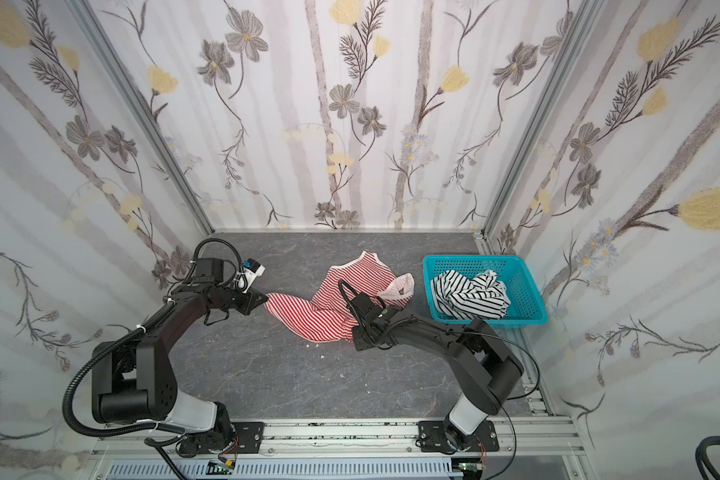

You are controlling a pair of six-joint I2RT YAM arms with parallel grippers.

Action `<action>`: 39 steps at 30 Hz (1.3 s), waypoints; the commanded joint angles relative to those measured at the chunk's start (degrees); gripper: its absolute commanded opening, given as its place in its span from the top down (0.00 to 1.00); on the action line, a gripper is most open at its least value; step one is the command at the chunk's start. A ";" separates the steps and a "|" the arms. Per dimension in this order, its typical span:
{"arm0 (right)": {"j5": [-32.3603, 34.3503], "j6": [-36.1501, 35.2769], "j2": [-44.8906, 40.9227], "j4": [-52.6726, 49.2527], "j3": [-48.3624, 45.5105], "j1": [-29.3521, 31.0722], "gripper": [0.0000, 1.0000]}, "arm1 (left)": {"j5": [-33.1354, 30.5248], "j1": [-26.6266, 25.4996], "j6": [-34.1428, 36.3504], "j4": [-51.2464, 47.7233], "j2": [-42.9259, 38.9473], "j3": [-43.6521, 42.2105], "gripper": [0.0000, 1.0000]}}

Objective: Fold and stack the tank tops

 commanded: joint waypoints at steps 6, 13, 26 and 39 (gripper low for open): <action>-12.46 1.42 -19.23 2.14 4.60 -4.81 1.00 | 3.91 1.60 -11.13 0.12 -4.35 10.23 1.00; -19.30 3.99 -28.58 2.58 12.74 -10.54 1.00 | 5.77 3.24 -22.43 0.18 -7.15 26.08 1.00; -24.55 5.97 -34.03 -1.29 32.12 -14.01 1.00 | 14.25 9.51 -38.98 0.13 -9.57 51.83 1.00; -32.47 13.80 -27.85 2.05 41.61 -25.38 1.00 | 15.22 11.84 -44.65 1.25 -5.68 60.68 1.00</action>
